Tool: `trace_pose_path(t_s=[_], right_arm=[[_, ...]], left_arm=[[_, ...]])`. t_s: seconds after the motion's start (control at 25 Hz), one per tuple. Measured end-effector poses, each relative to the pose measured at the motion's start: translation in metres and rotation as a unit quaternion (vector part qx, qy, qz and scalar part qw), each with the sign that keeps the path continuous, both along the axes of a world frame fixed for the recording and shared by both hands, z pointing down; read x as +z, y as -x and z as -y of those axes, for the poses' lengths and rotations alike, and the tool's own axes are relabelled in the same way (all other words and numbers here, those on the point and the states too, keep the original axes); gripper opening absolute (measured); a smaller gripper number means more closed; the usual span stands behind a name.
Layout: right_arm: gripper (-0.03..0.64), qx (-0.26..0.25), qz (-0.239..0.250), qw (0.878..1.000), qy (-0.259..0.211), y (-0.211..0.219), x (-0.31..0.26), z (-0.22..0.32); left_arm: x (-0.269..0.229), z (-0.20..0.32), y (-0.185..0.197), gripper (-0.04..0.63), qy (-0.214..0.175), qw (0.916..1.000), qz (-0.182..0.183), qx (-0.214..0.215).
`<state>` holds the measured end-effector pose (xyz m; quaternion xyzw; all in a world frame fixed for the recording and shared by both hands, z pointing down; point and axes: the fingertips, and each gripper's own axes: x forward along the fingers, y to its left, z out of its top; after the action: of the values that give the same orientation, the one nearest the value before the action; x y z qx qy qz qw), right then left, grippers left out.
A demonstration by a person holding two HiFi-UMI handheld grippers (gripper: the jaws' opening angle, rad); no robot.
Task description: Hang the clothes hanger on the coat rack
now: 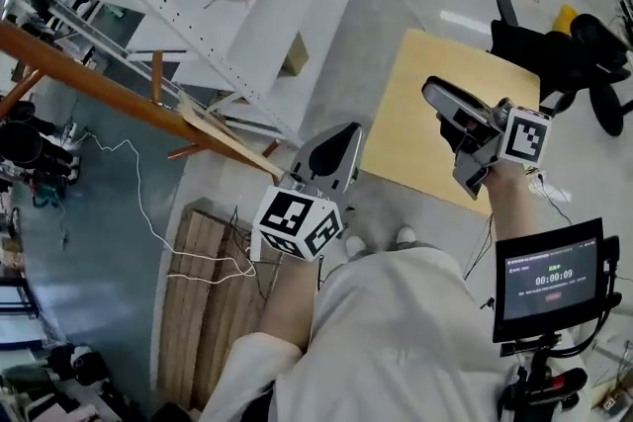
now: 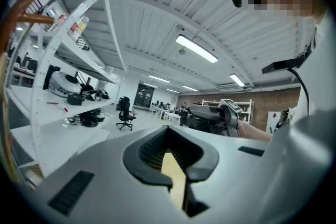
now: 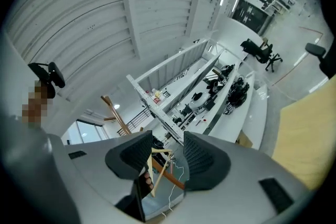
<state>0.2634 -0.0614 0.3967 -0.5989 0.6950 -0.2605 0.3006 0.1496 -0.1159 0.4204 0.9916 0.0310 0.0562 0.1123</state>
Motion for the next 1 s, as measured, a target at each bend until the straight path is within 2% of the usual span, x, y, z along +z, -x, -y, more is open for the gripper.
trace_pose_path(t_s=[0.16,0.36,0.64,1.0], right_arm=[[0.192,0.066,-0.001,0.998,0.025,-0.012,0.017,-0.056],[0.192,0.109,-0.002,0.993,0.038,-0.013,0.032,-0.103],[0.190,0.146,-0.002,0.988,0.053,-0.006,0.046,-0.144],[0.189,0.189,0.011,0.981,0.048,-0.003,0.054,-0.172]], left_arm=[[0.013,-0.044,-0.037,0.006,0.011,0.9969,0.010,0.077],[0.029,-0.086,-0.062,0.006,0.024,0.9907,0.026,0.131],[0.050,-0.127,-0.080,0.006,0.043,0.9809,0.047,0.184],[0.056,-0.156,-0.085,0.006,0.047,0.9717,0.055,0.225]])
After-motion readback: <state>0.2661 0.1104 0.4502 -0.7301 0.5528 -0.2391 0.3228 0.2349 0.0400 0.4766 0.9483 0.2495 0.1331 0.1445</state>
